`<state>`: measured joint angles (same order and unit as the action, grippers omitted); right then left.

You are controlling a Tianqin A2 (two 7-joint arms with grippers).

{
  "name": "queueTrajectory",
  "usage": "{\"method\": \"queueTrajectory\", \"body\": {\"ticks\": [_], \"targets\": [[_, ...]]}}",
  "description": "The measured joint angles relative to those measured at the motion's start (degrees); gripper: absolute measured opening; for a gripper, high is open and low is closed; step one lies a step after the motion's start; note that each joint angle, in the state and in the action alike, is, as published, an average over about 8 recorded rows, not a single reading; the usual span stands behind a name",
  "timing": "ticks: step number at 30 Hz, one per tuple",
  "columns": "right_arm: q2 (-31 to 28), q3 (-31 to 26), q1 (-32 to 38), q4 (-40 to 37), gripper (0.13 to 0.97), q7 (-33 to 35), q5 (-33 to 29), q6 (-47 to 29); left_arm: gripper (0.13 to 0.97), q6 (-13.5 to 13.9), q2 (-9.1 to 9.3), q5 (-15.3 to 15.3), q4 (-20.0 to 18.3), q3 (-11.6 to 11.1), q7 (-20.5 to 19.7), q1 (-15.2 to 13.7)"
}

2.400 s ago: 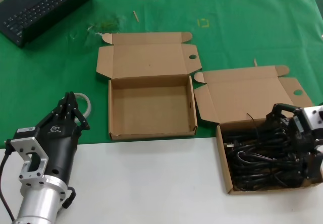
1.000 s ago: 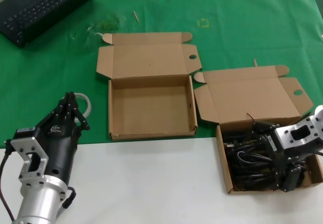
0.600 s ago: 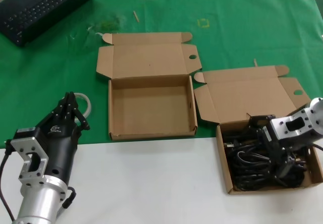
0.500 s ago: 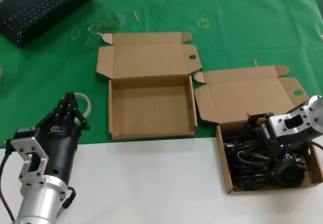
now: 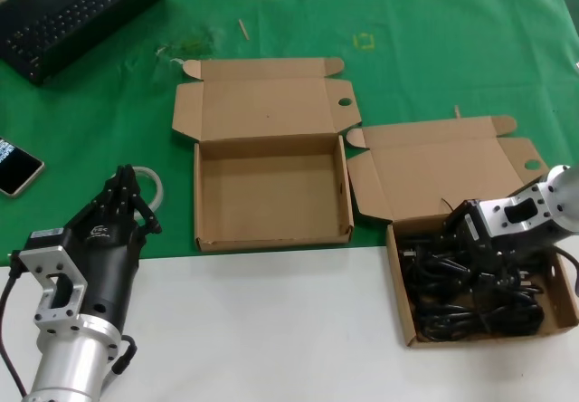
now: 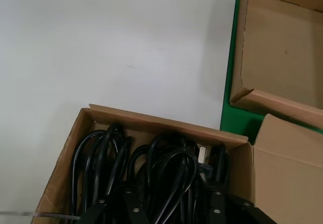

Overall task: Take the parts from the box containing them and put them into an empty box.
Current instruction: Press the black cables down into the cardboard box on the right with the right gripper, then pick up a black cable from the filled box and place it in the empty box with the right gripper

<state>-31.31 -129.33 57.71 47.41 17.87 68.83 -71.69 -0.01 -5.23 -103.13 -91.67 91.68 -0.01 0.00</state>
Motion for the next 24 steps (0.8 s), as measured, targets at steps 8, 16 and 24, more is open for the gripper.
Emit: {"method": "queueTrajectory", "body": {"ticks": [8, 16, 24], "targets": [[0.6, -0.2, 0.9, -1.5, 0.33, 0.6, 0.0, 0.0, 0.156, 0.0, 0.0, 0.0, 0.0, 0.0, 0.0, 0.0], [0.3, -0.4, 1.4, -1.3, 0.285, 0.3, -0.3, -0.8, 0.156, 0.0, 0.0, 0.0, 0.0, 0.0, 0.0, 0.0], [-0.9, -0.6, 1.6, 0.7, 0.229, -1.1, -0.4, -2.6, 0.156, 0.0, 0.0, 0.0, 0.0, 0.0, 0.0, 0.0]]}}
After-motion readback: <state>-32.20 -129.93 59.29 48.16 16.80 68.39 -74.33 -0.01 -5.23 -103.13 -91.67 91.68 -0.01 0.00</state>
